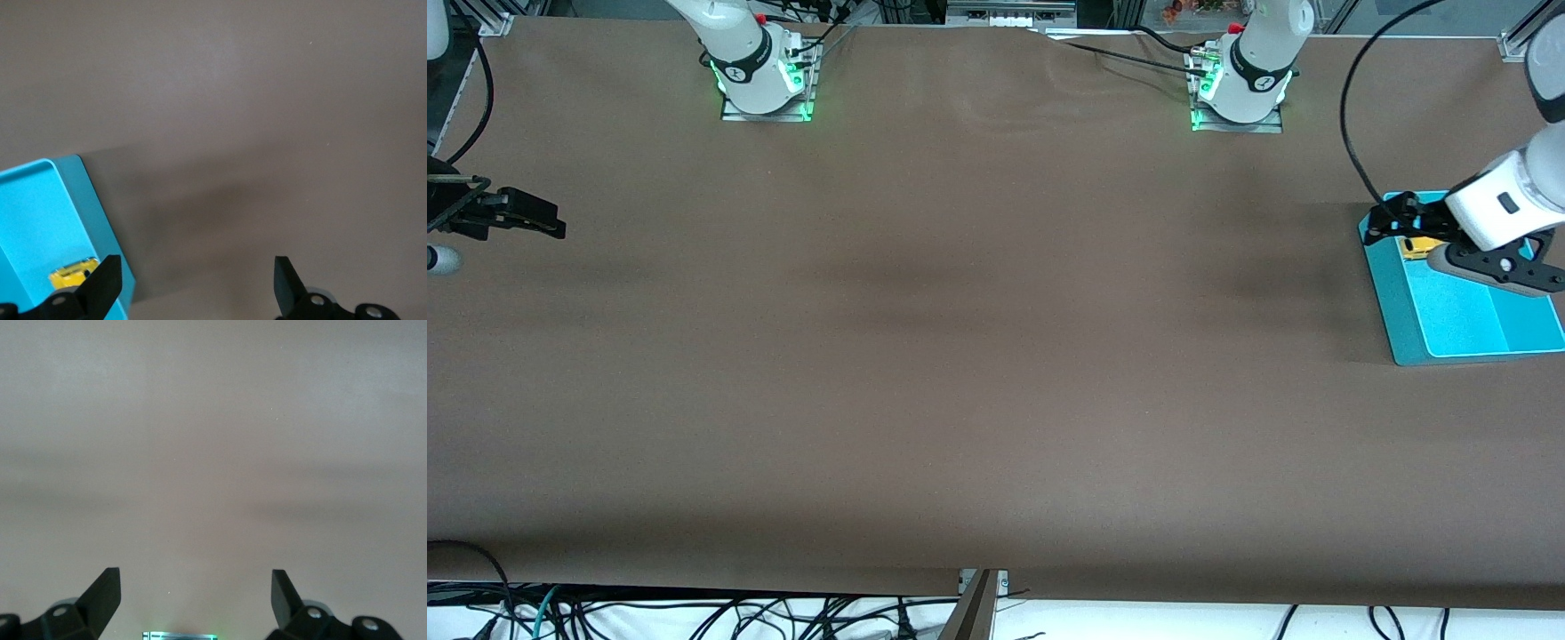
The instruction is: Wind and store yellow beetle car
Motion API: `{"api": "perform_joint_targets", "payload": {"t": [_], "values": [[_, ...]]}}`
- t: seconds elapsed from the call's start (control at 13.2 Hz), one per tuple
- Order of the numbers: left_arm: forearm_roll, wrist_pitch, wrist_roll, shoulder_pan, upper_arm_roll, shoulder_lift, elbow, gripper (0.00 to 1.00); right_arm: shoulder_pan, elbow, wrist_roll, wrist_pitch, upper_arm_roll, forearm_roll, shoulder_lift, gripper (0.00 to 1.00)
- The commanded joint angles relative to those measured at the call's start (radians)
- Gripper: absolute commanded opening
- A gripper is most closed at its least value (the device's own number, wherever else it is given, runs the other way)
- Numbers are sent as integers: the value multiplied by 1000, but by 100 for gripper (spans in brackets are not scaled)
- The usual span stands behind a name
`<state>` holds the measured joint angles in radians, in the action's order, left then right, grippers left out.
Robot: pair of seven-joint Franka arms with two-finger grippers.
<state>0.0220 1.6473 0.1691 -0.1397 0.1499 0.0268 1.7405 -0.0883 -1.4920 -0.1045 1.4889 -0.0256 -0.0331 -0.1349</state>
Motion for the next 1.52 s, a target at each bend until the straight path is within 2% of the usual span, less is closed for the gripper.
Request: {"api": "perform_joint_targets", "payload": {"t": [0.0, 0.38, 0.76, 1.44], "values": [[-2, -27, -199, 38, -4, -11, -19, 100, -4, 2, -15, -1, -2, -2, 3, 100], [-45, 32, -226, 43, -18, -22, -10, 100, -4, 2, -15, -1, -2, -2, 3, 100], [-36, -66, -289, 45, -13, -11, -136, 100, -4, 2, -15, 1, -2, -2, 3, 100], [-30, -73, -286, 45, -13, -4, -142, 100, -5, 2, -15, -1, -2, -1, 3, 100]]}}
